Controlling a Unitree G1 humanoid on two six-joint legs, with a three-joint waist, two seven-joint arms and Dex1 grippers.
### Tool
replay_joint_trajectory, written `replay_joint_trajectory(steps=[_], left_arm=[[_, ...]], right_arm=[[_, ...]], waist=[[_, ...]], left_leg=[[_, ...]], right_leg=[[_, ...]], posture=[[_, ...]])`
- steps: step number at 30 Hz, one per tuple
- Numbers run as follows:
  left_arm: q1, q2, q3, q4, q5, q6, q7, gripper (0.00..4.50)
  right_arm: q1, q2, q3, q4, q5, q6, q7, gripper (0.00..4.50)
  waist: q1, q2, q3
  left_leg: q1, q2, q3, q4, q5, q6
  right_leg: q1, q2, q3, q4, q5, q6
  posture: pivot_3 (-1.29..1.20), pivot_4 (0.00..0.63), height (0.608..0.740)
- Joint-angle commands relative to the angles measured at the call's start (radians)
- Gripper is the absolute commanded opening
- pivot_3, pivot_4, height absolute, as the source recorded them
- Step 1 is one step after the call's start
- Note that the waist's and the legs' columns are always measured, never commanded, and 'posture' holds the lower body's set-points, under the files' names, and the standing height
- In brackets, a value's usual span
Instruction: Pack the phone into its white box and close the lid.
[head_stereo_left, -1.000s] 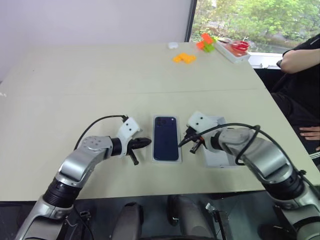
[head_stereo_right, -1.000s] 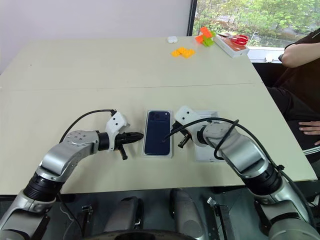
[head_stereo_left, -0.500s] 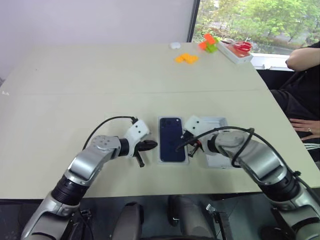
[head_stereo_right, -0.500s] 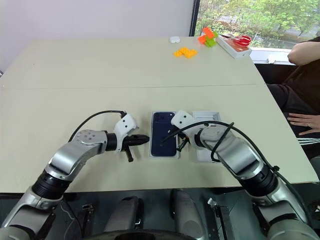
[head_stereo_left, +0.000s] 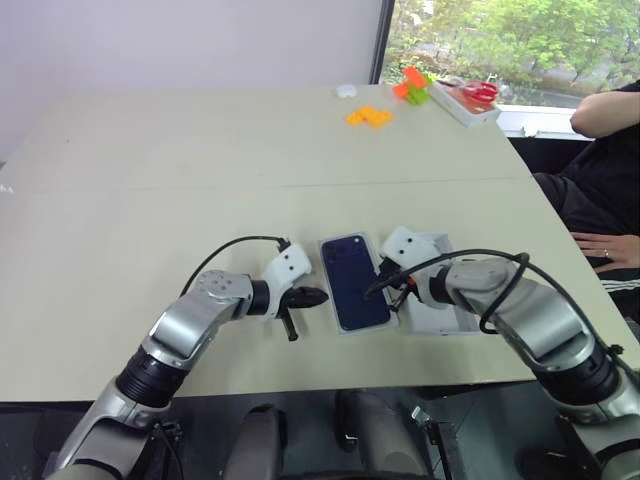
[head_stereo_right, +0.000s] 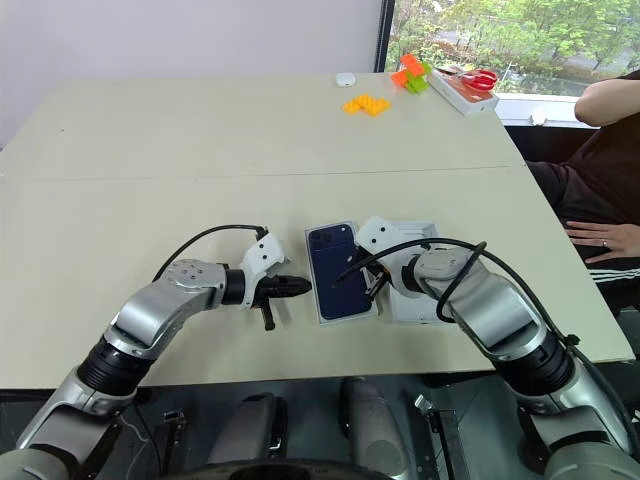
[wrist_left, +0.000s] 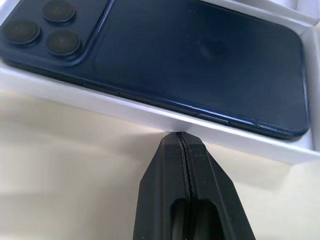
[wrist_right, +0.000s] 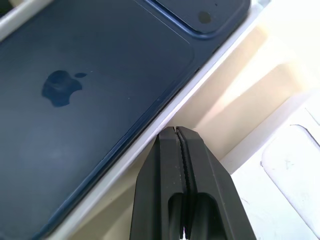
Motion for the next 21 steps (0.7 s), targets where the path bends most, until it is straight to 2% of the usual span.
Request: replay_joint_trajectory(steps=[1, 3, 5, 10, 21], left_arm=[[-0.021, -0.004, 0.038, -0.007, -0.001, -0.028, 0.007, 0.0], [-0.02, -0.003, 0.047, -0.001, 0.003, -0.032, 0.012, 0.0], [-0.018, -0.005, 0.061, -0.001, -0.005, -0.029, 0.013, 0.0], [-0.005, -0.015, 0.088, -0.029, -0.048, -0.006, -0.001, 0.0], [0.008, -0.012, 0.052, -0.059, -0.057, 0.003, -0.027, 0.0]], right_arm=[[-0.017, -0.017, -0.018, -0.067, 0.036, -0.013, 0.041, 1.24], [-0.017, -0.04, -0.026, -0.075, 0.033, -0.013, 0.047, 2.36], [-0.017, -0.066, -0.038, -0.085, 0.033, -0.016, 0.055, 3.23], [-0.021, -0.114, -0.091, -0.067, 0.041, -0.028, 0.077, 3.23], [-0.031, -0.157, -0.146, -0.02, 0.054, -0.05, 0.101, 3.23]], waist=[[0.0, 0.0, 0.0], [0.0, 0.0, 0.0], [0.0, 0.0, 0.0], [0.001, 0.0, 0.0], [0.002, 0.0, 0.0]], left_leg=[[0.0, 0.0, 0.0, 0.0, 0.0, 0.0], [0.0, 0.0, 0.0, 0.0, 0.0, 0.0], [0.0, 0.0, 0.0, 0.0, 0.0, 0.0], [0.0, 0.0, 0.0, 0.0, 0.0, 0.0], [0.0, 0.0, 0.0, 0.0, 0.0, 0.0]], right_leg=[[0.0, 0.0, 0.0, 0.0, 0.0, 0.0], [0.0, 0.0, 0.0, 0.0, 0.0, 0.0], [0.0, 0.0, 0.0, 0.0, -0.001, -0.001], [0.0, 0.0, 0.0, 0.0, 0.0, 0.0], [0.0, 0.0, 0.0, 0.0, -0.001, -0.001]], posture=[[0.0, 0.15, 0.732], [0.0, 0.15, 0.732], [0.0, 0.15, 0.732], [0.0, 0.15, 0.732], [0.0, 0.15, 0.732]])
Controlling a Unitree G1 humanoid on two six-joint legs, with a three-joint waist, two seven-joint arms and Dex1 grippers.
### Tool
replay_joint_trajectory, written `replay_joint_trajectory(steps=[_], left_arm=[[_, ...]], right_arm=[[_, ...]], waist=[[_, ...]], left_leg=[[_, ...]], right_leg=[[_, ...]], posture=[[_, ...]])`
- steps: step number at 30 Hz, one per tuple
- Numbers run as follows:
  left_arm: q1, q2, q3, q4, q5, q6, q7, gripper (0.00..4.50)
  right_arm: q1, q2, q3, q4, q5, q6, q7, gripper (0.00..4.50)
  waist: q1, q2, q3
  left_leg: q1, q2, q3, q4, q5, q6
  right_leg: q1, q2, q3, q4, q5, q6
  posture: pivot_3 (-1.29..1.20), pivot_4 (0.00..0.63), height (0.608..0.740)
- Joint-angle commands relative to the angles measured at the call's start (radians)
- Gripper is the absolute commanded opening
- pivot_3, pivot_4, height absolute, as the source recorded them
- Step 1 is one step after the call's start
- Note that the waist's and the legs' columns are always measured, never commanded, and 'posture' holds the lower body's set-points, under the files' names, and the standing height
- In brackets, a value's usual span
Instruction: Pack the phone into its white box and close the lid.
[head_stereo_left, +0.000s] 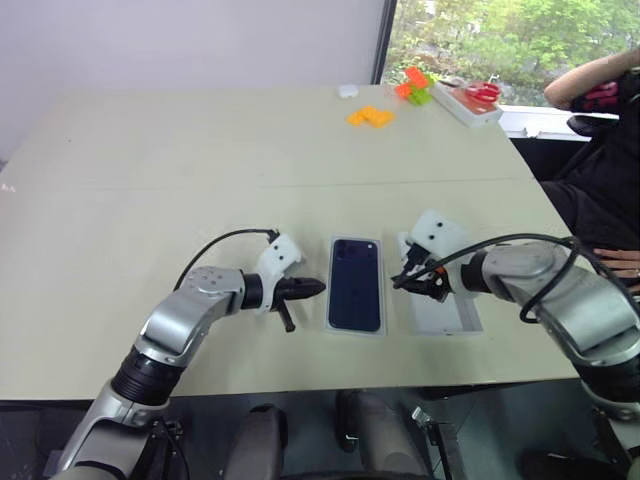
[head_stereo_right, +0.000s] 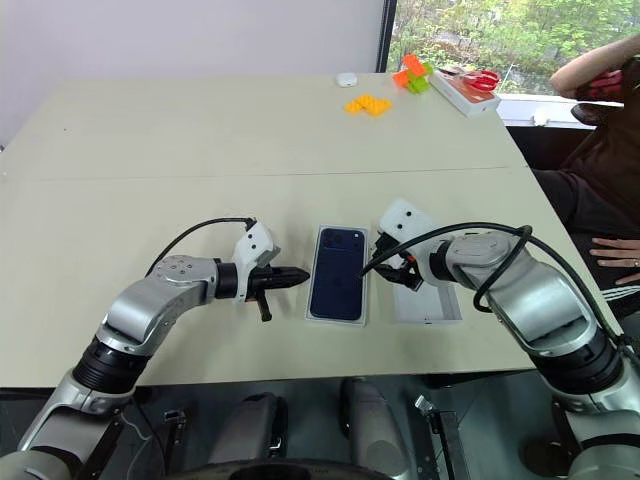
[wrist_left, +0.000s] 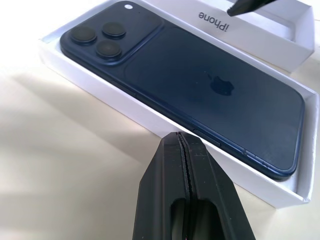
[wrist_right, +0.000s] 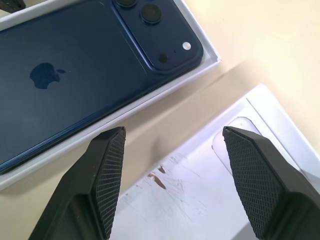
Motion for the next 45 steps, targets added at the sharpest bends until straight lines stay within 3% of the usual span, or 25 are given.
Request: replay_joint_trajectory(steps=[1, 12, 16, 21, 24, 28, 29, 34, 41, 44, 45], left_arm=[[-0.002, -0.002, -0.01, -0.043, -0.013, -0.003, -0.013, 0.0], [0.011, 0.011, 0.03, -0.063, -0.037, -0.023, -0.025, 0.0], [0.049, 0.057, 0.127, -0.13, -0.115, -0.084, -0.098, 0.0], [0.097, 0.13, 0.145, -0.18, -0.131, -0.156, -0.177, 0.0], [0.115, 0.178, 0.129, -0.195, -0.122, -0.18, -0.221, 0.0], [0.116, 0.182, 0.121, -0.175, -0.105, -0.204, -0.213, 0.0], [0.116, 0.177, 0.123, -0.168, -0.106, -0.206, -0.207, 0.0], [0.118, 0.159, 0.139, -0.156, -0.116, -0.206, -0.186, 0.0], [0.131, 0.159, 0.23, -0.095, -0.128, -0.215, -0.14, 0.0], [0.131, 0.167, 0.267, -0.032, -0.106, -0.237, -0.118, 0.0], [0.129, 0.169, 0.275, -0.011, -0.097, -0.248, -0.111, 0.0]], right_arm=[[-0.026, -0.003, -0.064, -0.001, 0.022, 0.011, 0.006, 3.23], [-0.074, 0.146, -0.137, 0.014, 0.094, 0.35, -0.081, 3.23], [-0.055, 0.199, -0.175, 0.057, 0.102, 0.383, -0.15, 3.23], [-0.045, 0.209, -0.191, 0.084, 0.134, 0.383, -0.211, 3.23], [-0.031, 0.204, -0.19, 0.097, 0.17, 0.383, -0.241, 2.36], [-0.027, 0.193, -0.202, 0.104, 0.222, 0.383, -0.28, 0.31], [-0.029, 0.192, -0.215, 0.107, 0.241, 0.383, -0.293, 0.05], [-0.041, 0.185, -0.293, 0.134, 0.341, 0.383, -0.373, 0.05], [-0.162, 0.134, -0.503, 0.173, 0.659, 0.383, -0.493, 0.05], [-0.193, 0.256, -0.595, 0.18, 0.998, 0.383, -0.574, 0.05], [-0.168, 0.268, -0.567, 0.185, 1.164, 0.306, -0.674, 0.05]], waist=[[0.0, 0.0, 0.0], [0.0, 0.0, 0.0], [-0.003, 0.0, 0.0], [-0.002, 0.0, 0.0], [-0.002, 0.0, 0.0], [-0.001, 0.0, 0.0], [-0.001, 0.0, 0.0], [-0.004, 0.0, 0.0], [-0.007, 0.001, 0.0], [-0.01, 0.0, 0.0], [-0.01, 0.0, 0.0]], left_leg=[[0.0, 0.0, 0.0, 0.0, 0.0, 0.0], [0.0, 0.0, 0.0, 0.0, 0.0, 0.0], [0.0, 0.001, 0.0, 0.0, 0.0, 0.0], [0.0, 0.001, 0.0, 0.0, 0.0, 0.0], [0.0, 0.0, 0.0, 0.0, 0.0, 0.0], [0.0, 0.001, 0.0, 0.0, 0.0, 0.0], [0.0, 0.001, 0.0, 0.0, 0.0, 0.0], [0.0, 0.001, 0.001, 0.0, 0.0, 0.0], [0.0, 0.001, 0.001, 0.0, 0.0, 0.0], [0.0, 0.003, 0.0, 0.0, 0.0, 0.0], [0.0, 0.004, 0.0, -0.001, -0.001, 0.001]], right_leg=[[0.0, 0.0, 0.0, 0.0, 0.0, 0.0], [0.0, 0.0, 0.0, 0.001, 0.0, 0.0], [0.0, 0.0, 0.0, 0.001, 0.001, 0.001], [0.0, 0.0, 0.0, 0.001, 0.0, 0.0], [0.0, 0.0, 0.0, 0.0, 0.0, -0.001], [0.0, 0.0, 0.0, 0.0, -0.001, -0.001], [0.0, 0.0, 0.0, 0.0, -0.001, -0.001], [0.0, 0.0, 0.001, 0.0, 0.0, -0.001], [0.0, 0.001, 0.001, 0.0, 0.0, -0.001], [0.0, 0.003, 0.001, 0.0, 0.0, 0.0], [0.0, 0.004, 0.001, 0.0, 0.001, 0.001]], posture=[[0.0, 0.15, 0.732], [0.0, 0.15, 0.732], [0.0, 0.15, 0.732], [0.0, 0.15, 0.732], [0.0, 0.15, 0.732], [0.0, 0.15, 0.732], [0.0, 0.15, 0.732], [0.0, 0.15, 0.732], [0.0, 0.15, 0.732], [0.0, 0.15, 0.732], [0.0, 0.15, 0.732]])
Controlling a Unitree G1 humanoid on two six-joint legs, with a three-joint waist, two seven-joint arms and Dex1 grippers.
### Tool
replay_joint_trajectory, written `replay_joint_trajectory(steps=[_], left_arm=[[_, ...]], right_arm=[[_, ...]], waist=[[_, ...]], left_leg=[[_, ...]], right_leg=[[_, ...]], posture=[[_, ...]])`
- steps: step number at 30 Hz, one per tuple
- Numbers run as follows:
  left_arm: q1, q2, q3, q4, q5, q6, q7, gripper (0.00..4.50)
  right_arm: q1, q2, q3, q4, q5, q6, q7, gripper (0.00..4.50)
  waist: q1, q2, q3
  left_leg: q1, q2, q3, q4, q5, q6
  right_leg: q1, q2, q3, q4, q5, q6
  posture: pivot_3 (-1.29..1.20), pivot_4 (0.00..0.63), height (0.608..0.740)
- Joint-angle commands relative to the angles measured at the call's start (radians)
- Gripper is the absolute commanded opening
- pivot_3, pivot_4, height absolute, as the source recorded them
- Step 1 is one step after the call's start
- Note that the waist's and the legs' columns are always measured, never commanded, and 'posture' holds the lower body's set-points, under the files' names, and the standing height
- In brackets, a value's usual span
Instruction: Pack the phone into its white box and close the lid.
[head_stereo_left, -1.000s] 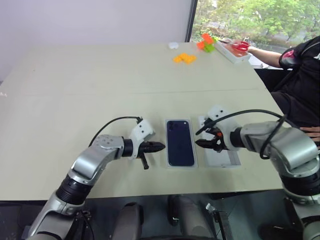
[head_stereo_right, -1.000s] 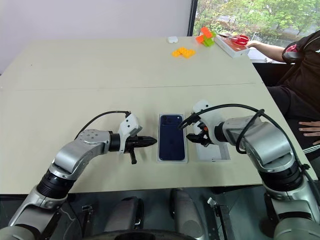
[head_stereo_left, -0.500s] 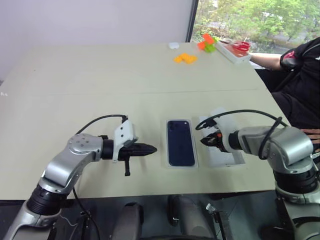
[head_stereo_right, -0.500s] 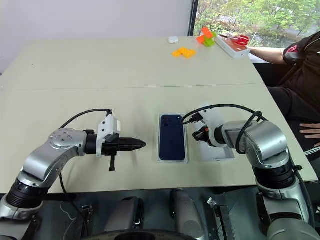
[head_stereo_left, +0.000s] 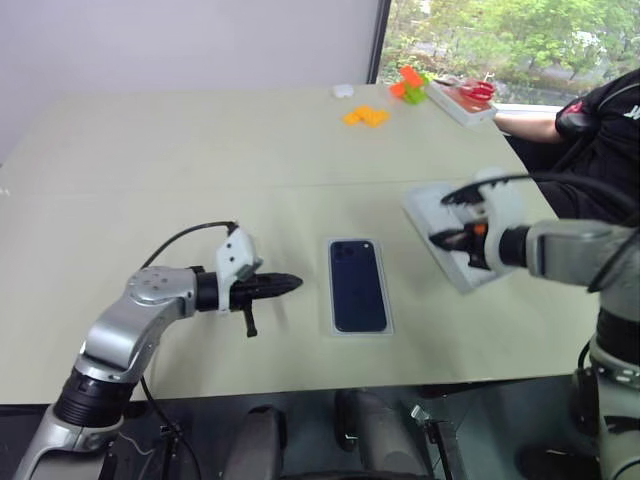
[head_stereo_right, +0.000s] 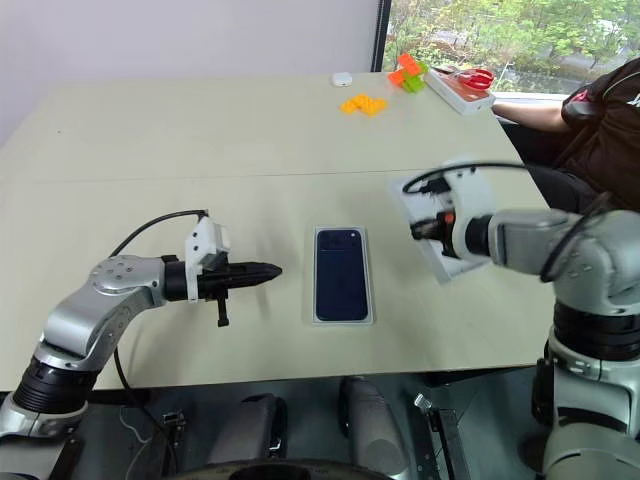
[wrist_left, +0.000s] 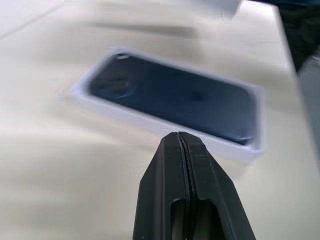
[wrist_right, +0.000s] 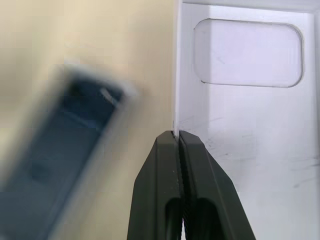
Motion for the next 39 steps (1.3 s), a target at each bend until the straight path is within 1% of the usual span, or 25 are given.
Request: replay_joint_trajectory(steps=[1, 2, 3, 4, 6, 7, 9, 12, 15, 16, 19, 21, 24, 27, 30, 33, 36, 39], left_arm=[[-0.003, 0.011, 0.053, 0.052, 0.023, -0.05, 0.027, 0.0], [-0.007, 0.01, 0.058, 0.067, 0.027, -0.055, 0.033, 0.0], [-0.014, 0.007, 0.065, 0.082, 0.03, -0.058, 0.041, 0.0], [-0.021, 0.005, 0.073, 0.098, 0.031, -0.06, 0.049, 0.0], [-0.029, 0.003, 0.08, 0.114, 0.031, -0.063, 0.057, 0.0], [-0.032, 0.005, 0.086, 0.121, 0.03, -0.065, 0.059, 0.0], [-0.035, 0.008, 0.089, 0.127, 0.03, -0.065, 0.063, 0.0], [-0.033, 0.008, 0.085, 0.125, 0.035, -0.064, 0.065, 0.0], [-0.03, 0.006, 0.085, 0.112, 0.033, -0.057, 0.071, 0.0], [-0.03, 0.004, 0.084, 0.108, 0.032, -0.054, 0.073, 0.0], [-0.03, 0.002, 0.077, 0.098, 0.032, -0.05, 0.078, 0.0], [-0.031, 0.002, 0.074, 0.09, 0.029, -0.046, 0.079, 0.0], [-0.031, -0.002, 0.065, 0.08, 0.026, -0.043, 0.077, 0.0], [-0.032, -0.017, 0.045, 0.06, 0.019, -0.033, 0.073, 0.0], [-0.026, -0.038, 0.003, -0.006, -0.004, -0.005, 0.06, 0.0], [-0.019, -0.06, -0.03, -0.073, -0.023, 0.026, 0.066, 0.0], [-0.025, -0.087, -0.054, -0.1, -0.028, 0.047, 0.085, 0.0], [-0.037, -0.131, -0.105, -0.126, -0.017, 0.064, 0.115, 0.0]], right_arm=[[0.052, 0.063, 0.037, -0.012, 0.528, -0.179, -0.264, 0.05], [0.082, 0.055, 0.099, -0.018, 0.681, -0.293, -0.375, 0.05], [0.108, 0.079, 0.156, -0.032, 0.783, -0.398, -0.461, 0.05], [0.128, 0.134, 0.206, -0.048, 0.83, -0.48, -0.524, 0.05], [0.151, 0.196, 0.263, -0.08, 0.849, -0.578, -0.59, 0.05], [0.17, 0.278, 0.295, -0.078, 0.849, -0.628, -0.634, 0.05], [0.199, 0.402, 0.336, -0.065, 0.849, -0.703, -0.714, 0.05], [0.236, 0.559, 0.349, -0.034, 0.849, -0.765, -0.828, 0.05], [0.279, 0.658, 0.344, 0.01, 0.849, -0.785, -0.913, 0.05], [0.287, 0.676, 0.341, 0.024, 0.849, -0.783, -0.933, 0.05], [0.307, 0.671, 0.348, 0.055, 0.849, -0.769, -0.974, 0.05], [0.32, 0.686, 0.335, 0.058, 0.849, -0.773, -1.002, 0.05], [0.325, 0.69, 0.316, 0.053, 0.849, -0.766, -1.016, 0.82], [0.319, 0.666, 0.292, 0.032, 0.849, -0.756, -1.018, 2.27], [0.281, 0.579, 0.256, 0.019, 0.849, -0.754, -1.012, 3.83], [0.245, 0.475, 0.234, 0.015, 0.849, -0.753, -0.973, 3.83], [0.219, 0.404, 0.216, 0.018, 0.849, -0.756, -0.93, 3.83], [0.195, 0.243, 0.193, 0.045, 0.831, -0.724, -0.857, 3.83]], waist=[[0.0, 0.0, 0.0], [0.002, 0.0, 0.0], [0.004, 0.0, 0.0], [0.004, 0.0, 0.0], [0.001, 0.0, 0.0], [0.001, 0.001, 0.0], [-0.003, -0.001, -0.001], [-0.01, 0.0, 0.0], [-0.011, 0.0, 0.0], [-0.012, 0.0, 0.0], [-0.014, 0.0, 0.0], [-0.015, 0.0, 0.0], [-0.016, 0.0, 0.0], [-0.016, 0.0, 0.0], [-0.016, 0.0, -0.001], [-0.016, 0.0, 0.0], [-0.017, 0.0, -0.001], [-0.015, 0.001, 0.0]], left_leg=[[0.0, 0.001, 0.0, 0.0, -0.001, 0.001], [0.0, 0.002, -0.001, 0.0, -0.001, 0.002], [0.0, 0.002, -0.001, -0.001, -0.001, 0.002], [0.0, 0.003, -0.001, -0.001, -0.001, 0.002], [-0.001, 0.002, 0.001, 0.0, -0.001, 0.002], [-0.001, 0.002, 0.002, 0.0, -0.001, 0.002], [-0.001, 0.003, 0.002, 0.0, -0.001, 0.002], [-0.004, 0.003, 0.002, 0.0, -0.001, 0.002], [-0.007, 0.002, 0.001, 0.0, -0.001, 0.002], [-0.008, 0.002, 0.001, 0.001, -0.001, 0.002], [-0.014, 0.001, 0.001, 0.002, -0.001, 0.002], [-0.015, 0.001, 0.001, 0.002, -0.001, 0.002], [-0.015, 0.002, 0.001, 0.002, -0.001, 0.002], [-0.015, 0.002, 0.001, 0.002, -0.001, 0.002], [-0.015, 0.002, 0.001, 0.002, -0.001, 0.002], [-0.015, 0.001, 0.001, 0.002, -0.001, 0.002], [-0.015, 0.001, 0.001, 0.002, -0.001, 0.002], [-0.016, 0.001, 0.001, 0.001, -0.001, 0.002]], right_leg=[[0.001, 0.002, 0.001, 0.0, 0.0, 0.0], [0.0, 0.002, 0.001, 0.0, 0.0, 0.0], [0.0, 0.002, 0.001, 0.0, 0.0, 0.0], [-0.001, 0.002, 0.001, 0.0, 0.0, 0.0], [-0.001, 0.002, 0.002, 0.0, 0.0, 0.0], [-0.002, 0.002, 0.003, 0.0, 0.001, 0.0], [-0.003, 0.0, 0.003, 0.001, 0.001, 0.001], [-0.006, -0.003, 0.003, 0.002, 0.001, 0.001], [-0.008, -0.004, 0.003, 0.002, 0.002, -0.001], [-0.008, -0.005, 0.003, 0.002, 0.003, -0.003], [-0.013, -0.005, 0.003, 0.001, 0.004, -0.003], [-0.014, -0.006, 0.003, 0.002, 0.004, -0.003], [-0.015, -0.005, 0.002, 0.002, 0.004, -0.003], [-0.015, -0.005, 0.002, 0.002, 0.004, -0.003], [-0.014, -0.004, 0.002, 0.002, 0.004, -0.003], [-0.014, -0.005, 0.002, 0.002, 0.004, -0.003], [-0.014, -0.004, 0.003, 0.002, 0.004, -0.002], [-0.014, -0.004, 0.003, 0.002, 0.004, -0.002]], posture=[[0.0, 0.15, 0.732], [0.0, 0.15, 0.732], [0.0, 0.15, 0.732], [0.0, 0.15, 0.732], [0.0, 0.15, 0.732], [0.0, 0.15, 0.732], [0.0, 0.15, 0.732], [0.0, 0.15, 0.732], [0.0, 0.15, 0.732], [0.0, 0.15, 0.732], [0.0, 0.15, 0.732], [0.0, 0.15, 0.732], [0.0, 0.15, 0.732], [0.0, 0.15, 0.732], [0.0, 0.15, 0.732], [0.0, 0.15, 0.732], [0.0, 0.15, 0.732], [0.0, 0.15, 0.732]])
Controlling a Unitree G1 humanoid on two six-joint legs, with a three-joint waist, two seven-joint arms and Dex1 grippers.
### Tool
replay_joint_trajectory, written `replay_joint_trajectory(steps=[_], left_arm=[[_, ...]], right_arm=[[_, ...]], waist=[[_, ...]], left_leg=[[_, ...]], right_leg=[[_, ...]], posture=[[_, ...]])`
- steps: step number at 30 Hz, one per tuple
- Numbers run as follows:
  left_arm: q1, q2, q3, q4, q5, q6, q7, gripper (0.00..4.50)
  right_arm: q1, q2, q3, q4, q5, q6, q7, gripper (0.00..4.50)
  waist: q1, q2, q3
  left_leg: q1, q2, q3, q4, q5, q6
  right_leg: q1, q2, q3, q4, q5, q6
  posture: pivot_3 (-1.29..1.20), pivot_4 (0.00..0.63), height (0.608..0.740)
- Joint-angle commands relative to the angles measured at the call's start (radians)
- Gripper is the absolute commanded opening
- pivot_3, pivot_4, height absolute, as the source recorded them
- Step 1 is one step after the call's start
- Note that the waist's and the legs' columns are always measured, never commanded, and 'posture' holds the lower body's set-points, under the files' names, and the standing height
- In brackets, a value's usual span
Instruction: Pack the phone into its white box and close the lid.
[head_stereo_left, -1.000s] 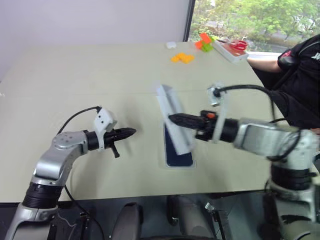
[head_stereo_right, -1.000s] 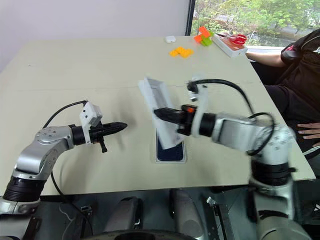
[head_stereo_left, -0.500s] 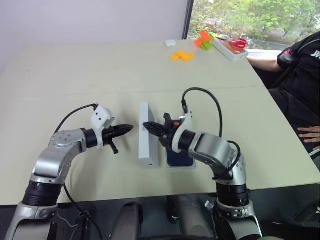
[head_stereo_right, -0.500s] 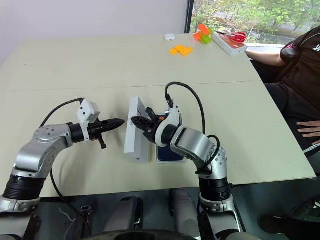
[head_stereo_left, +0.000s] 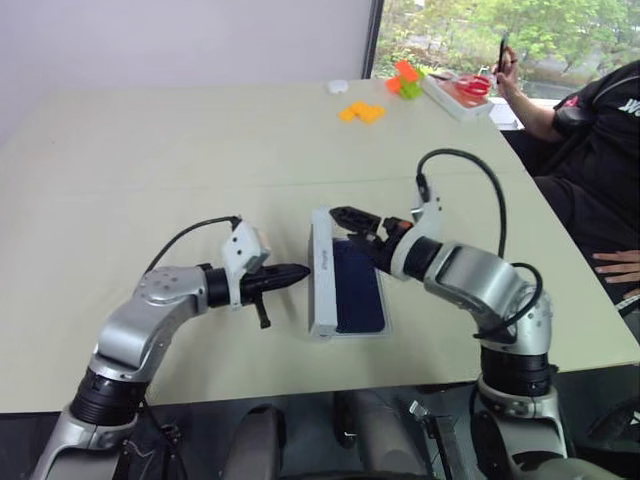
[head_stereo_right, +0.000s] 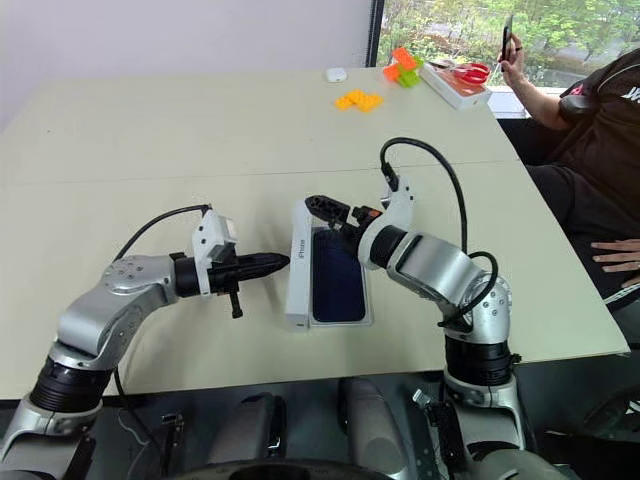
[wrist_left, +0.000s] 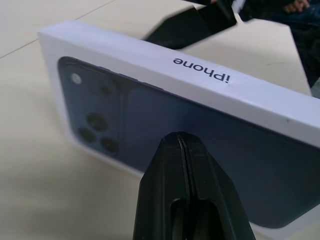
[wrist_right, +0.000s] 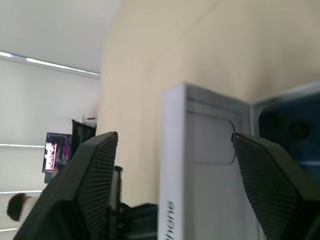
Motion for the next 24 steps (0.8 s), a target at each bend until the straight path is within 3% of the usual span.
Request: replay_joint_trajectory(steps=[1, 4, 7, 16, 19, 24], left_arm=[[-0.021, -0.031, -0.043, -0.057, -0.004, 0.016, 0.029, 0.0], [-0.026, -0.048, -0.056, -0.06, -0.001, 0.023, 0.045, 0.0], [-0.03, -0.055, -0.062, -0.057, 0.002, 0.022, 0.057, 0.0], [-0.041, -0.016, 0.1, -0.016, -0.05, 0.111, 0.134, 0.0], [-0.003, 0.037, 0.185, -0.003, -0.071, 0.175, 0.155, 0.0], [0.068, 0.114, 0.106, -0.048, -0.032, 0.201, 0.131, 0.0]], right_arm=[[-0.035, -0.142, -0.036, -0.001, -0.012, 0.031, 0.094, 3.83], [-0.042, -0.276, -0.023, 0.025, -0.111, 0.087, 0.199, 3.83], [-0.056, -0.424, 0.028, 0.024, -0.305, 0.178, 0.368, 3.83], [-0.057, -0.583, 0.184, -0.084, -0.77, 0.203, 0.779, 3.83], [-0.043, -0.618, 0.218, -0.113, -0.897, 0.175, 0.894, 3.01], [-0.031, -0.658, 0.277, -0.166, -1.069, 0.144, 1.05, 0.55]], waist=[[0.003, 0.0, 0.0], [0.002, 0.0, 0.0], [0.0, 0.0, 0.0], [0.001, 0.0, 0.0], [-0.001, 0.0, 0.0], [0.004, 0.0, 0.0]], left_leg=[[0.0, 0.0, 0.0, 0.0, 0.0, 0.0], [0.001, -0.001, 0.0, 0.0, 0.0, 0.0], [0.001, -0.002, 0.002, 0.001, 0.0, 0.0], [0.001, 0.001, 0.0, 0.001, 0.0, 0.0], [0.002, 0.001, 0.0, 0.001, 0.0, 0.0], [0.002, 0.001, 0.0, 0.0, 0.0, 0.0]], right_leg=[[0.001, 0.0, 0.0, 0.0, 0.0, 0.0], [0.005, 0.0, 0.0, -0.001, -0.001, 0.002], [0.005, 0.0, 0.001, 0.0, -0.002, 0.003], [0.004, 0.006, 0.0, 0.0, -0.002, 0.003], [0.004, 0.006, 0.0, 0.0, -0.002, 0.003], [0.002, 0.005, 0.0, 0.0, -0.002, 0.003]], posture=[[0.0, 0.15, 0.732], [0.0, 0.15, 0.732], [0.0, 0.15, 0.732], [0.0, 0.15, 0.732], [0.0, 0.15, 0.732], [0.0, 0.15, 0.732]])
